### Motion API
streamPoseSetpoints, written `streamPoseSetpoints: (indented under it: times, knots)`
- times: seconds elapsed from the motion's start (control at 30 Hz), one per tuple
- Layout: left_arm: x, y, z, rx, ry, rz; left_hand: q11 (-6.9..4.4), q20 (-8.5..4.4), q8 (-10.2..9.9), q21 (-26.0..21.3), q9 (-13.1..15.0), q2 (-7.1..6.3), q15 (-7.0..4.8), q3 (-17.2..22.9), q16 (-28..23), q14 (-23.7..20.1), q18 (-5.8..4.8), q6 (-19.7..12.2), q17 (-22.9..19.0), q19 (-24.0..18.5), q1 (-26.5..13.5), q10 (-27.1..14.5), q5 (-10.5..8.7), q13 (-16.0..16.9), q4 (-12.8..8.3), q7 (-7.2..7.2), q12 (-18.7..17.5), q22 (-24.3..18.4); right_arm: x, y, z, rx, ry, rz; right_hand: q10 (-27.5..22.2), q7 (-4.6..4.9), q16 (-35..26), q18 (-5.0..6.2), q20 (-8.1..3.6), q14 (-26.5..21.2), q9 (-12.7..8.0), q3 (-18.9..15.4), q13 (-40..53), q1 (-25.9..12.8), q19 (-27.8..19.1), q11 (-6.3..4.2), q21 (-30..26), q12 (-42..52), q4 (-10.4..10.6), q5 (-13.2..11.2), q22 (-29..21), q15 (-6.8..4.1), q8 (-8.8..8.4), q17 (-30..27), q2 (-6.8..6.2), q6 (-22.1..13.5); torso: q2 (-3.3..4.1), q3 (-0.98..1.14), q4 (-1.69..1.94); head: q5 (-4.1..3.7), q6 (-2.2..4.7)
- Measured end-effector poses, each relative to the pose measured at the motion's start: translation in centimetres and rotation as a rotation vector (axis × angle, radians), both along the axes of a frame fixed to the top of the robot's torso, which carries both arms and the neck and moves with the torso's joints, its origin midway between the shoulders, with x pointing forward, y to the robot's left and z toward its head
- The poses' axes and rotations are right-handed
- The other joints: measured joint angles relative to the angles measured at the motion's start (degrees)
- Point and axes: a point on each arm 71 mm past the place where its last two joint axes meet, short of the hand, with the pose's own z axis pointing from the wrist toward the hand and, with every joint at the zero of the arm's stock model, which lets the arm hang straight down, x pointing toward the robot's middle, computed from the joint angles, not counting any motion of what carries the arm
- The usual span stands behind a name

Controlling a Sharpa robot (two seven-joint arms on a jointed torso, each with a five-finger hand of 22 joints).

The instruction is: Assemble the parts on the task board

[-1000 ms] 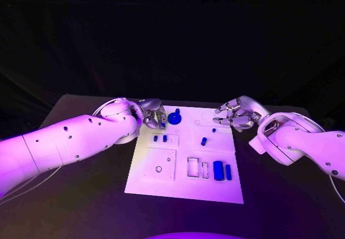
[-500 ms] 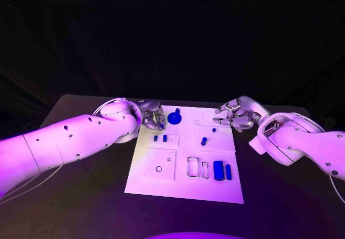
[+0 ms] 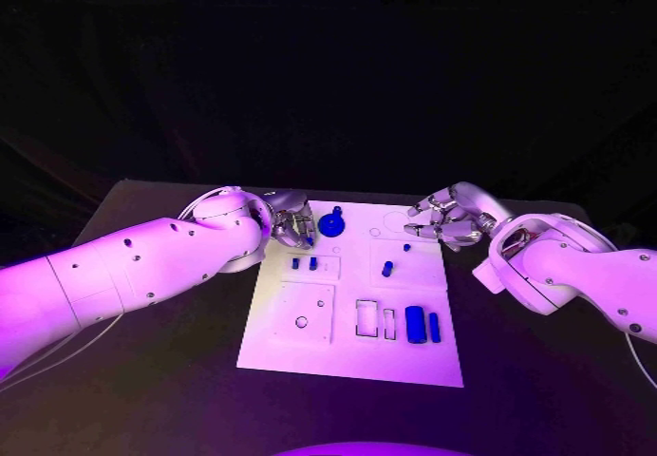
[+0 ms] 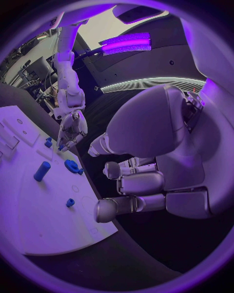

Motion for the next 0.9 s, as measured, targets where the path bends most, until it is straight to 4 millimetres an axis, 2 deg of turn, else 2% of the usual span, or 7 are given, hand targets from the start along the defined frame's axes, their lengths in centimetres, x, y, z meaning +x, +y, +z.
streamPoseSetpoints:
  times: [0.9]
  knots:
    - [0.16, -0.04, -0.26, 0.015, 0.022, 0.000, 0.01, -0.21, -0.1, 0.0, -0.1, 0.00, 0.00, 0.2, -0.3, 0.0, -0.01, 0.0, -0.2, -0.2, 0.0, 0.0, 0.00, 0.0, -0.2, -0.02, 0.0, -0.1, -0.01, 0.01, 0.00, 0.000, 0.000, 0.000, 0.0, -0.02, 0.0, 0.00, 0.00, 0.0, 0.0, 0.0, 0.0, 0.0, 0.0, 0.01, 0.0, 0.0, 0.0, 0.0, 0.0, 0.00, 0.00, 0.0, 0.00, 0.0, -0.01, -0.01, 0.03, -0.04, -0.13]
